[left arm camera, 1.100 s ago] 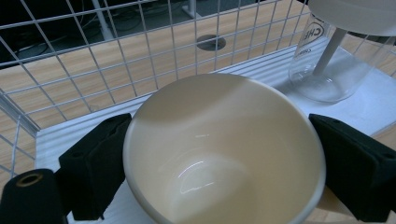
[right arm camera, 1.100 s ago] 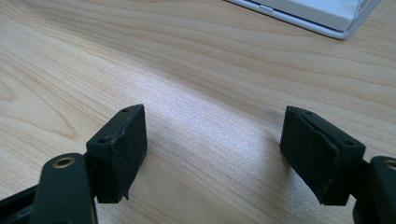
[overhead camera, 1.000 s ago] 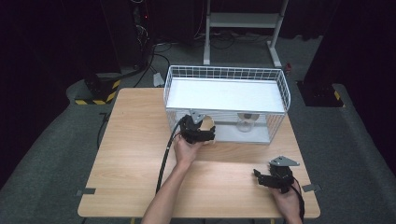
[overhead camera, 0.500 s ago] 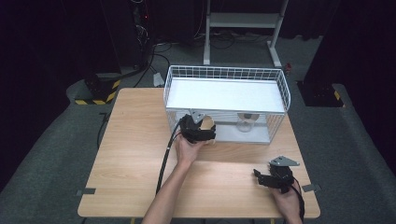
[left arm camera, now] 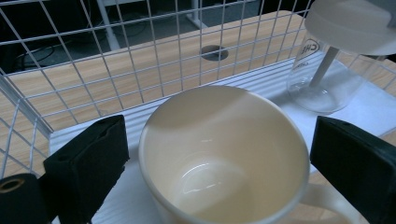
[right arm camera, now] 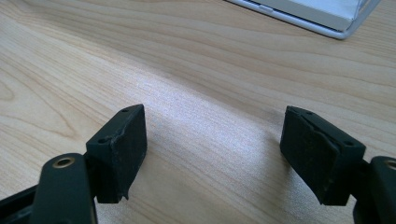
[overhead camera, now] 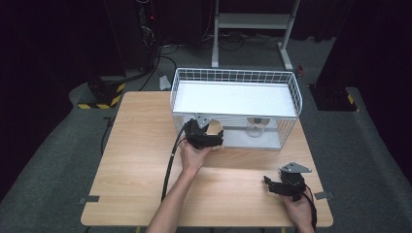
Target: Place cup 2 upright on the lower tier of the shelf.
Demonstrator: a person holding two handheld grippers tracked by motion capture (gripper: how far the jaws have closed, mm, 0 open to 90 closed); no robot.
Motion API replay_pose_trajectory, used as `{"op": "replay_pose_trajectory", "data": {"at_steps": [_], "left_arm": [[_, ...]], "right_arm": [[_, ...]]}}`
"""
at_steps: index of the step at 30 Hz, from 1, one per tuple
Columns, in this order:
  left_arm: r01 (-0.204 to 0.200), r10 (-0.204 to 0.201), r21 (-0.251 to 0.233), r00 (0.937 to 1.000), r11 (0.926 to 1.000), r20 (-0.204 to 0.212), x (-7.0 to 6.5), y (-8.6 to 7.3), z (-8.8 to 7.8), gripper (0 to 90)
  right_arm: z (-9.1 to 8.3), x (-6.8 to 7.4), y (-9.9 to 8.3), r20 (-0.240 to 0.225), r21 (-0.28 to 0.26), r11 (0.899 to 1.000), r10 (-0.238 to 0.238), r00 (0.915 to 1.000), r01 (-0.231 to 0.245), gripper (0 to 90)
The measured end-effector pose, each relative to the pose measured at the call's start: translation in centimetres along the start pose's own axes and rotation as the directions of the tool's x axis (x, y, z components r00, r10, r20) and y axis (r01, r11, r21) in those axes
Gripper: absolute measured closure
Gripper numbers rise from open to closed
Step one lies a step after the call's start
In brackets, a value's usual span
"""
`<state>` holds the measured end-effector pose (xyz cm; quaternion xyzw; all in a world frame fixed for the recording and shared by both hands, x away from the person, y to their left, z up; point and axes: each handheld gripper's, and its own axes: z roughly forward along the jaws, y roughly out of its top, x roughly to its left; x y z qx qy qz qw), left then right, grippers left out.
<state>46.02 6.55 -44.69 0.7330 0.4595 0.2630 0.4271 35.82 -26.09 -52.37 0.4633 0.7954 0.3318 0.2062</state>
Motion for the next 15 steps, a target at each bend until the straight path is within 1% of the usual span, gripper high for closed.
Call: {"op": "replay_pose_trajectory", "data": {"at_steps": [3, 6, 14, 15], "left_arm": [[-0.014, 0.014, -0.003, 0.9999, 0.9999, 0.003, 0.0, 0.1, -0.5, 5.0], [-0.019, 0.019, -0.005, 0.9998, 0.9998, 0.001, 0.1, 0.1, -0.8, 5.3], [-0.016, 0.016, -0.006, 0.9999, 0.9999, 0.003, 0.5, -0.2, -1.6, 6.3], [-0.010, 0.010, -0.008, 0.9999, 0.9999, 0.005, 0.5, -0.3, -1.7, 6.4]], "right_arm": [[0.0, 0.0, 0.0, 0.000, 0.000, 1.000, 0.000, 1.0000, 0.000, 23.1], [0.0, 0.0, 0.0, 0.000, 0.000, 1.000, 0.000, 1.0000, 0.000, 23.1], [0.0, 0.0, 0.0, 0.000, 0.000, 1.000, 0.000, 1.0000, 0.000, 23.1], [0.0, 0.0, 0.0, 0.000, 0.000, 1.000, 0.000, 1.0000, 0.000, 23.1]]}}
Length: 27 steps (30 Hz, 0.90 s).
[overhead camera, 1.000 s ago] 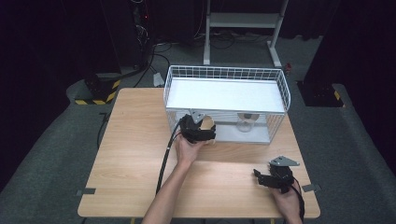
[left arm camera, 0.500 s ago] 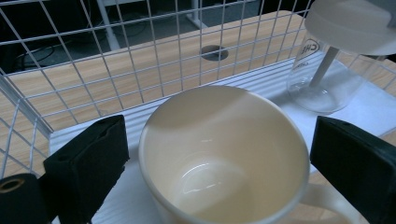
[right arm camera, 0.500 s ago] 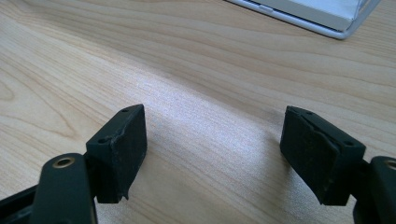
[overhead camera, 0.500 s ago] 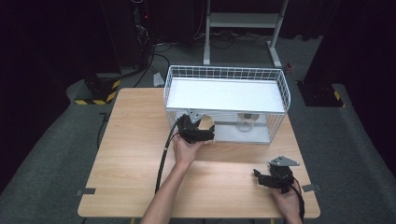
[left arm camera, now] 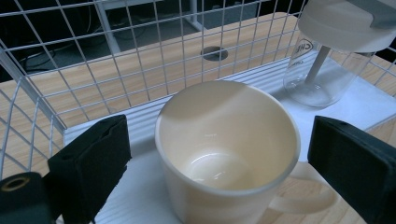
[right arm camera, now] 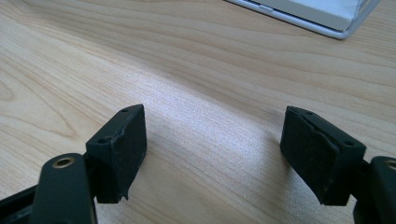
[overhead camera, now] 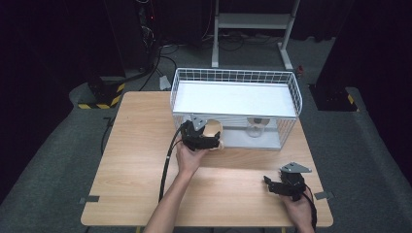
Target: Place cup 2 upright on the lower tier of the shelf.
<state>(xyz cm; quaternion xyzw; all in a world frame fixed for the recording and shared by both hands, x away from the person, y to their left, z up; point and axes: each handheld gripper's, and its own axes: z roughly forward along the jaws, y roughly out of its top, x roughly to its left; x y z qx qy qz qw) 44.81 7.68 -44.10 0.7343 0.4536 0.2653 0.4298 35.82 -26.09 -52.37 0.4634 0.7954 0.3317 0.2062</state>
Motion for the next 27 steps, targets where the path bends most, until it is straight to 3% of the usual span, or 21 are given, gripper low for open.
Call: {"op": "replay_pose_trajectory", "data": {"at_steps": [6, 13, 27], "left_arm": [[-0.027, 0.027, 0.009, 0.9996, 0.9996, -0.003, 0.0, -0.5, -0.7, 9.4], [-0.022, 0.022, 0.006, 0.9997, 0.9997, 0.007, 0.0, -1.2, -1.4, 10.5], [-0.023, 0.022, 0.047, 0.9995, 0.9986, 0.022, -0.3, -3.0, -1.7, 14.9]], "right_arm": [[0.0, 0.0, 0.0, 0.000, 0.000, 1.000, 0.000, 1.0000, 0.000, 23.1], [0.0, 0.0, 0.0, 0.001, 0.002, 1.000, 0.005, 1.0000, -0.005, 23.0], [0.0, 0.0, 0.0, 0.001, 0.002, 1.000, 0.005, 1.0000, -0.005, 23.0]]}}
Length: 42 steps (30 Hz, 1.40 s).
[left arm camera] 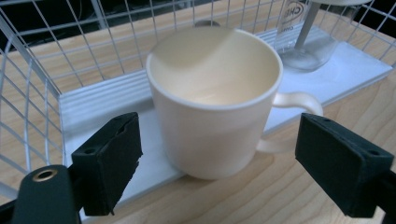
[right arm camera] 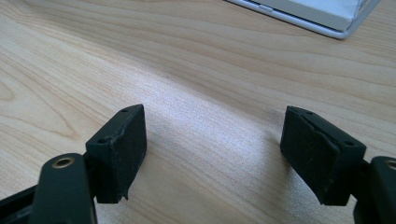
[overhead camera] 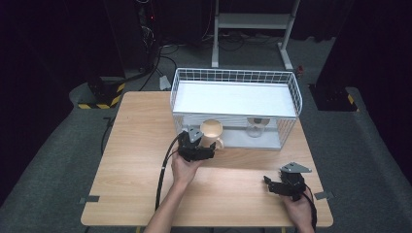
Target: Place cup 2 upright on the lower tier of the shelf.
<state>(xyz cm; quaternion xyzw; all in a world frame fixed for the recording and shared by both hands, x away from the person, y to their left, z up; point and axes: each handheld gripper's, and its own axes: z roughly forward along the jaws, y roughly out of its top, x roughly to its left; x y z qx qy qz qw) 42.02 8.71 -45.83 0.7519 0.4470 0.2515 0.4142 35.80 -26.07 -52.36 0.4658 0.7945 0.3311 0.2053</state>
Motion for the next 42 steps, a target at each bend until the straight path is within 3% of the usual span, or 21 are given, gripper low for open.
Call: {"op": "replay_pose_trajectory", "data": {"at_steps": [12, 22, 42], "left_arm": [[0.004, -0.004, 0.030, 1.0000, 0.9995, 0.003, -0.3, -1.2, 0.6, 16.0], [0.017, -0.016, 0.065, 0.9998, 0.9977, -0.012, -0.7, -1.7, 1.5, 20.1], [0.006, 0.000, 0.100, 0.9983, 0.9950, -0.059, -1.5, -2.1, 3.1, 29.2]], "right_arm": [[0.0, 0.0, 0.0, 0.000, -0.002, 1.000, -0.002, 1.0000, 0.002, 23.0], [0.0, 0.0, 0.0, 0.000, -0.001, 1.000, -0.002, 1.0000, 0.002, 23.0], [0.0, 0.0, 0.0, 0.000, -0.001, 1.000, -0.002, 1.0000, 0.002, 23.0]]}}
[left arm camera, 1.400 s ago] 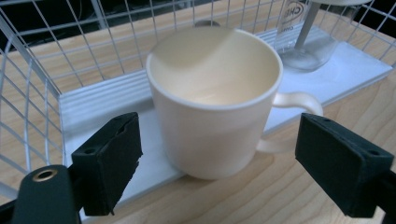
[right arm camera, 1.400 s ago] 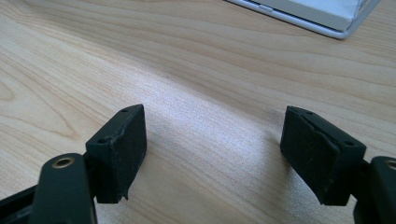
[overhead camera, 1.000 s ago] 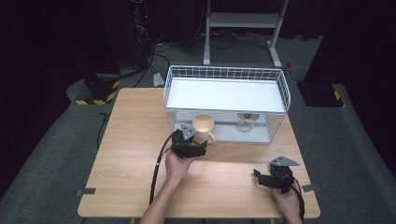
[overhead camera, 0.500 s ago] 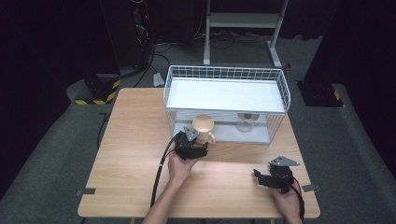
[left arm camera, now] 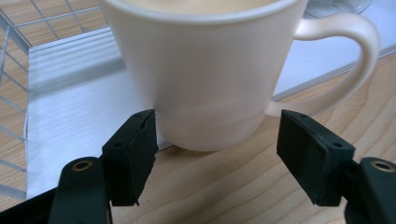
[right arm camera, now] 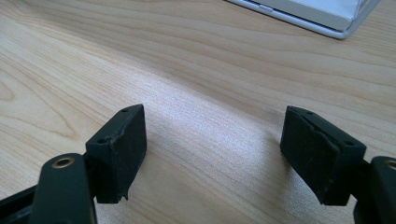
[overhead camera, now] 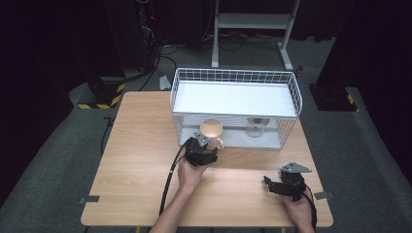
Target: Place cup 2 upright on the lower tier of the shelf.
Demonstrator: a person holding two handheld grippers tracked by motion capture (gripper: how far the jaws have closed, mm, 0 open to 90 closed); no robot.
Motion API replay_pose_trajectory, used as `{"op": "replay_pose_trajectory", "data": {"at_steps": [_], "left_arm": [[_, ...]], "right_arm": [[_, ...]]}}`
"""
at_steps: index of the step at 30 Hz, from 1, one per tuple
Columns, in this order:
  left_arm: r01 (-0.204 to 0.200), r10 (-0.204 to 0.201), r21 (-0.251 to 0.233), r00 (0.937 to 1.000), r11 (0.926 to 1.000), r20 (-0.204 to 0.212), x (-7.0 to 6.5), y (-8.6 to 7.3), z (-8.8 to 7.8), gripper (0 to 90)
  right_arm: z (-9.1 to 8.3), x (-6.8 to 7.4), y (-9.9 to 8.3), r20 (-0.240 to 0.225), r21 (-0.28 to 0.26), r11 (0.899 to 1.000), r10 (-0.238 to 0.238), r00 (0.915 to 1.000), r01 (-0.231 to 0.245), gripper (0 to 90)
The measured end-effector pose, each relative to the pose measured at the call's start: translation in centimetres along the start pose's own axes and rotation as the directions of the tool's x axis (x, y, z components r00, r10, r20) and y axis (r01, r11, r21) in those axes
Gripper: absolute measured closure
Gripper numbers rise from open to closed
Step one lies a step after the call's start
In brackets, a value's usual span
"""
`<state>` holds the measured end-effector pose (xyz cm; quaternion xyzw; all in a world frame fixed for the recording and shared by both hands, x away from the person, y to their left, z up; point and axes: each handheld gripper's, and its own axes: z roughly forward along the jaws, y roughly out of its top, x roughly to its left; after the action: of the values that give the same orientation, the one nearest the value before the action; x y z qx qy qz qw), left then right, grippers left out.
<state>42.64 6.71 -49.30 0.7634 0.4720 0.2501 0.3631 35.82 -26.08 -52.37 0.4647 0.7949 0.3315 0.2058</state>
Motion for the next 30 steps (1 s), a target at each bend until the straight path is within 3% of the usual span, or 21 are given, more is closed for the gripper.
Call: {"op": "replay_pose_trajectory", "data": {"at_steps": [7, 30], "left_arm": [[-0.016, 0.016, 0.015, 0.9995, 0.9998, -0.026, 0.2, 0.2, 0.3, 31.4], [0.002, -0.002, 0.028, 0.9999, 0.9996, -0.015, 0.5, 0.5, 1.2, 34.2]], "right_arm": [[0.0, 0.0, 0.0, 0.001, 0.002, 1.000, 0.003, 1.0000, -0.003, 22.9], [0.0, 0.0, 0.0, 0.001, 0.001, 1.000, 0.003, 1.0000, -0.003, 22.8]]}}
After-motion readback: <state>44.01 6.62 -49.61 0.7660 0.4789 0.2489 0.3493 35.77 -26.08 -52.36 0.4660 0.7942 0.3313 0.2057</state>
